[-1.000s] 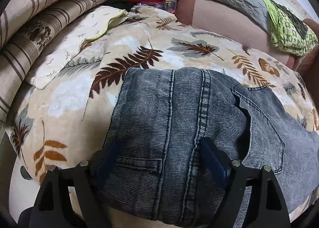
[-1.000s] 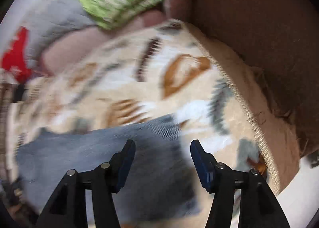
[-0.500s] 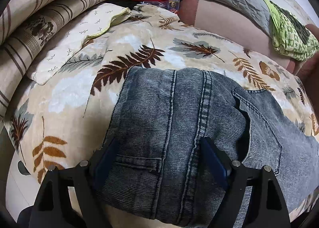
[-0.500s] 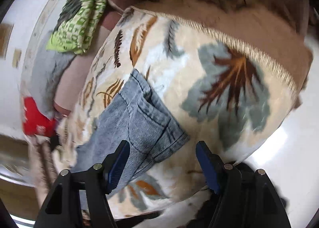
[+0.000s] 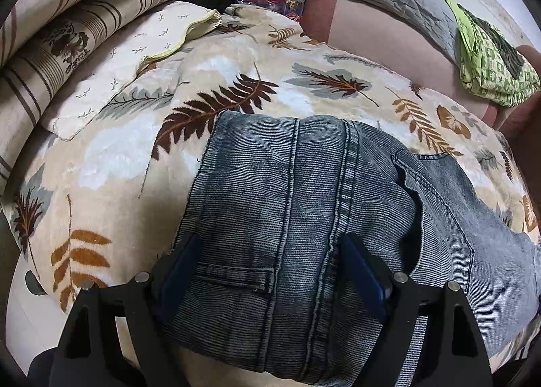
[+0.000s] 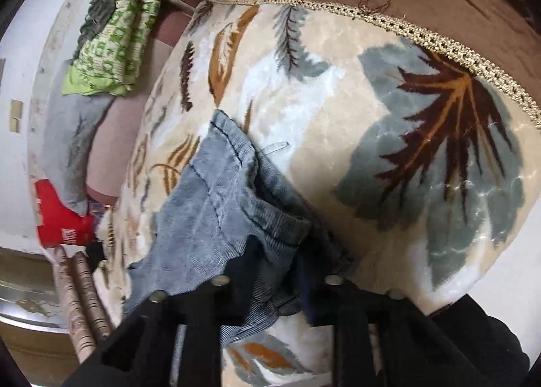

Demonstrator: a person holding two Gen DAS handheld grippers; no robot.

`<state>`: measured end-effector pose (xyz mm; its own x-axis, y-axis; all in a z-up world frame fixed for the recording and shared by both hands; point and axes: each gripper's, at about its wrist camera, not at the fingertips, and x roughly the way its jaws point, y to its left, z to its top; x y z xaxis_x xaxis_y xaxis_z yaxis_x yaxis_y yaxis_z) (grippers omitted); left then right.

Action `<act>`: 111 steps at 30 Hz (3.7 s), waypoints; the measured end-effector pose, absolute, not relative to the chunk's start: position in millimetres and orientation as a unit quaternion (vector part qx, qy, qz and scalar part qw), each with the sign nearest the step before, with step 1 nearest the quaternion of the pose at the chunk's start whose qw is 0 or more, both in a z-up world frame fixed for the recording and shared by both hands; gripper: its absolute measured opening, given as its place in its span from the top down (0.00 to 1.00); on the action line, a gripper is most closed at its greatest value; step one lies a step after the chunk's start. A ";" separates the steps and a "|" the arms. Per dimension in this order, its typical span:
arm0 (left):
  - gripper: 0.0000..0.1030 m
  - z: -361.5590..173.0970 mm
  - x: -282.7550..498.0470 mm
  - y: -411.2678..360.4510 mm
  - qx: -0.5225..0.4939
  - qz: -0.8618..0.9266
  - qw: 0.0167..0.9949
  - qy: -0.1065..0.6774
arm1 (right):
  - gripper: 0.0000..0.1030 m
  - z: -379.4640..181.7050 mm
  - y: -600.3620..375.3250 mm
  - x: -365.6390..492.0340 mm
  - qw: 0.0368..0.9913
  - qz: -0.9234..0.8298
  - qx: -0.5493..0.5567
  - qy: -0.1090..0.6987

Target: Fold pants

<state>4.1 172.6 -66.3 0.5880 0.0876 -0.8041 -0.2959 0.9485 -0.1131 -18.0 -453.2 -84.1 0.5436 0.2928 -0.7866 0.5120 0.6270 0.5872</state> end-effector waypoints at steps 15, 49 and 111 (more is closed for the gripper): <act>0.17 -24.6 -9.7 168.1 -0.143 0.085 0.905 0.391 | 0.35 -7.2 -395.4 -27.5 0.854 -0.109 0.246 0.444; 0.01 -71.4 23.9 182.4 -0.093 0.137 0.867 0.470 | 0.98 -71.4 -18.4 248.9 0.791 0.231 -0.155 0.545; 0.00 -87.1 45.6 -179.0 0.134 -0.113 0.834 0.523 | 0.43 -117.7 -469.4 -45.5 0.762 -0.023 0.511 0.397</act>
<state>45.6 -179.0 -87.1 0.4277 -0.0489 -0.9026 0.3295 0.9383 0.1053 -45.5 -469.4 -117.7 0.6843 0.3704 -0.6282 0.4409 0.4759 0.7610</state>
